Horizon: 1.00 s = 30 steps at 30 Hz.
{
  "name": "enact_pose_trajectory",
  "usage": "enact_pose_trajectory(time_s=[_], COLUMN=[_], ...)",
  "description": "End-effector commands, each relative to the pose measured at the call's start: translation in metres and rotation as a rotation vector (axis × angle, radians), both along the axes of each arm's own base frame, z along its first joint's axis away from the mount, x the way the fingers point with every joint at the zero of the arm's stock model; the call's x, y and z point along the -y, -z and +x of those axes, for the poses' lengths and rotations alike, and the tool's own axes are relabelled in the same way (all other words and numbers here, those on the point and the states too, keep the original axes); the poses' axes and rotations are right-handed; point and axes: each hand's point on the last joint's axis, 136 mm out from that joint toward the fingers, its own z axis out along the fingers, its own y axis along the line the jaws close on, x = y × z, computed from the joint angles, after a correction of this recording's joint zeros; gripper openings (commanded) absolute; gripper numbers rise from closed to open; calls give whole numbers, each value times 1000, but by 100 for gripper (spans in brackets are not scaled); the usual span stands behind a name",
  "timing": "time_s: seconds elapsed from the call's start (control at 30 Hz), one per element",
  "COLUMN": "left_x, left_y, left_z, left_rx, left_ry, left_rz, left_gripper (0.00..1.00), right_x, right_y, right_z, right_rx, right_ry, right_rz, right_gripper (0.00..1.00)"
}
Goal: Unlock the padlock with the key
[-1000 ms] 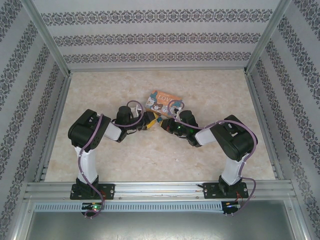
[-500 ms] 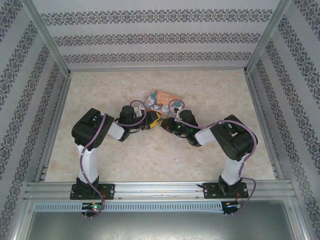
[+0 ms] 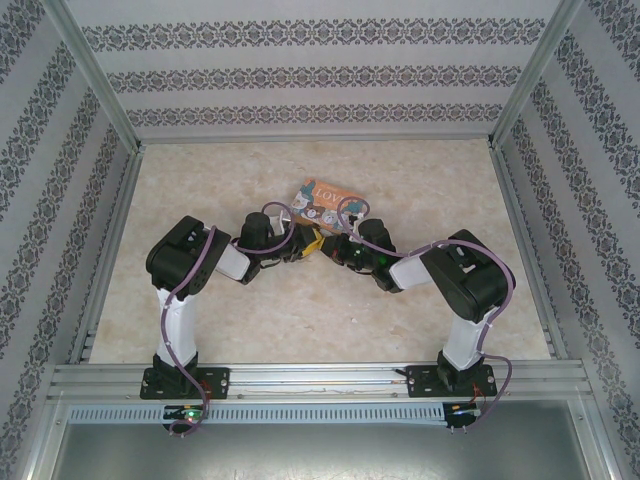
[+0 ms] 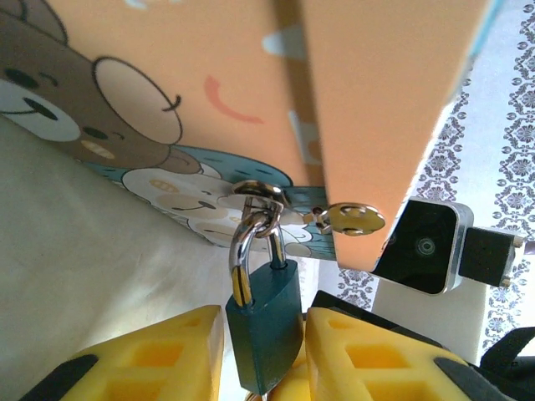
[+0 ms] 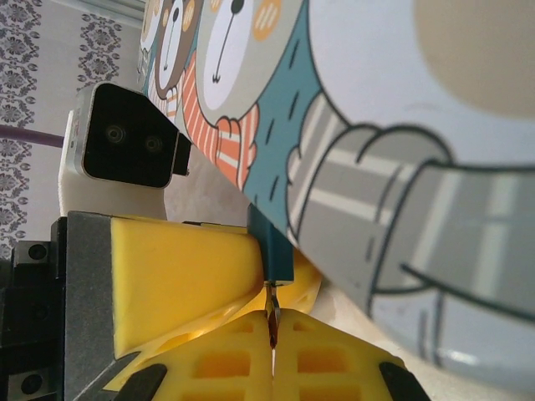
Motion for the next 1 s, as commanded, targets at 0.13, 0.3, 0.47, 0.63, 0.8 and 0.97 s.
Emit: enact_pose_trajectory(time_s=[0.13,0.3,0.47,0.63,0.8,0.97], left_x=[5,4,3,3,3,1], left_y=[-12,-12,-12,-12,-12,-15], left_z=[10,14,16,16,16,14], left_rx=[60,59,59,58,58,56], left_ry=[-23,-36,-45,-47,-47,-53], left_rz=[-20,-15,-12,-9,-7,4], left_gripper=[33,34,32,25,14,8], right_x=[-7,-8,-8,-8,-8,0], right_y=[-20,-18,-18,-17,-20,-27], right_z=[10,10,10,11,11,11], right_rx=[66,61,60,59,67,102], right_ry=[-12,-13,-12,-11,-10,12], right_rz=[52,50,51,52,58,41], right_gripper=[0,0,0,0,0,11])
